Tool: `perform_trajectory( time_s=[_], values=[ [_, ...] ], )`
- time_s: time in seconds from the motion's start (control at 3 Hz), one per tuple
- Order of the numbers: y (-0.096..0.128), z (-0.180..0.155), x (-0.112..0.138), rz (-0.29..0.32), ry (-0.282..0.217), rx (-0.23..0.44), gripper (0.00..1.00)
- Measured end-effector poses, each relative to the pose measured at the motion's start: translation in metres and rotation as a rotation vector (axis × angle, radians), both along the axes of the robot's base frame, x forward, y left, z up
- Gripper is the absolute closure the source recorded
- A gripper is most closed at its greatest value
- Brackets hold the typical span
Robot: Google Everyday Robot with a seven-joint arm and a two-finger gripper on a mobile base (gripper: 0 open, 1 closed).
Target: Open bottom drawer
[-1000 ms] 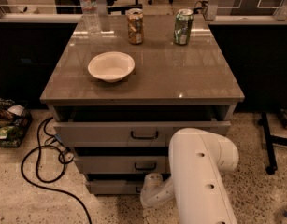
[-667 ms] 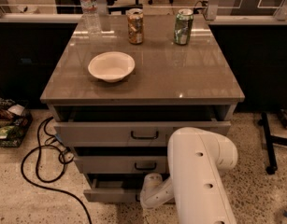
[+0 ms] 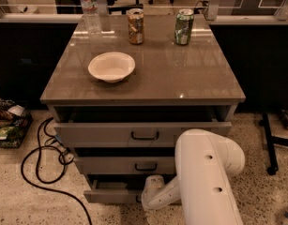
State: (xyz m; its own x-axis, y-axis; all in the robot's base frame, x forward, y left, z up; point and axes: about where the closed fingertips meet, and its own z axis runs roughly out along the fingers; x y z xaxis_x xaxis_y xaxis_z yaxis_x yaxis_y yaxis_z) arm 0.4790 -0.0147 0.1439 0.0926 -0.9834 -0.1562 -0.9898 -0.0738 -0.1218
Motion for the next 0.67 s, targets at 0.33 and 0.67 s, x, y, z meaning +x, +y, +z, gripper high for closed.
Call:
perform_trajectory(
  time_s=[0.33, 0.67],
  values=[
    [-0.0016, 0.001, -0.0153, -0.009, 0.002, 0.006, 1.0],
    [-0.0015, 0.001, -0.0156, -0.009, 0.001, 0.007, 1.0]
  ],
)
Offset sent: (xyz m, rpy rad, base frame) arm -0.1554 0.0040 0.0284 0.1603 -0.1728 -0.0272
